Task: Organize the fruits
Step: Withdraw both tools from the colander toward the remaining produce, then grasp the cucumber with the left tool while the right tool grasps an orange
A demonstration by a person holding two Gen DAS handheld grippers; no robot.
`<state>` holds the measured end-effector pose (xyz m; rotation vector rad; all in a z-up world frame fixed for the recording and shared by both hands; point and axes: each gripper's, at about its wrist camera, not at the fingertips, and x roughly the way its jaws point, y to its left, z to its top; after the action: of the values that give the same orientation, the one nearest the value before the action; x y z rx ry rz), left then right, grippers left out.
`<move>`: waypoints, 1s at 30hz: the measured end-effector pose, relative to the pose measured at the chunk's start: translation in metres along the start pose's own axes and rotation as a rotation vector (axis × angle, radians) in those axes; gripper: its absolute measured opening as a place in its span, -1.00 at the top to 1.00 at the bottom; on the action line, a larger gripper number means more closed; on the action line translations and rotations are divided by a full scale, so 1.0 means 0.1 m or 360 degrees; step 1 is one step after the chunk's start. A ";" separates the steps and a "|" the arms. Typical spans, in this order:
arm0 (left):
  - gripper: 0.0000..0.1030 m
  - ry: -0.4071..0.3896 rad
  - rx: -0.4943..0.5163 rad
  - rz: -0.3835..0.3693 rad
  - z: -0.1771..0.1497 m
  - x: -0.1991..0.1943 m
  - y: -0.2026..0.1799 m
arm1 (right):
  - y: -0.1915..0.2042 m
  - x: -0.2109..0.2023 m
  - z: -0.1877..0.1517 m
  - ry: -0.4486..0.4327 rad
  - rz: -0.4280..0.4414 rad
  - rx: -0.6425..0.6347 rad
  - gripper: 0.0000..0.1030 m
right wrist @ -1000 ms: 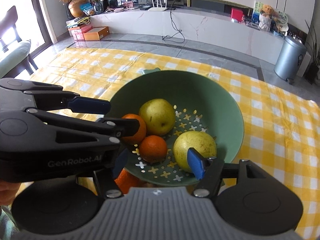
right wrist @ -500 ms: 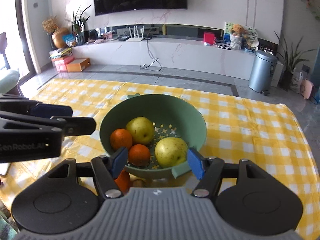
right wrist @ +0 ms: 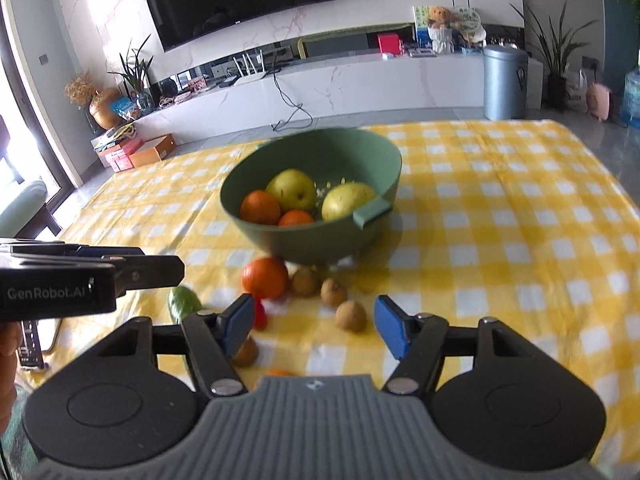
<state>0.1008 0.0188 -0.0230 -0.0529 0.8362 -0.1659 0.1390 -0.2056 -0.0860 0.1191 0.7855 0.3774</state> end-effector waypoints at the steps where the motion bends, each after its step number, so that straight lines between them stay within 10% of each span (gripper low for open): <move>1: -0.10 0.0013 -0.0011 0.0002 -0.03 0.01 0.01 | 0.00 0.00 -0.06 0.0015 0.0004 0.0013 -0.23; 30: -0.12 0.0115 -0.0366 0.0069 -0.53 0.33 0.31 | 0.06 0.44 -0.50 0.0240 0.0157 0.0048 0.14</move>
<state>0.0872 0.0446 -0.0860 -0.2454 0.9249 -0.0301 0.1299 -0.1856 -0.1487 0.1592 0.9366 0.4720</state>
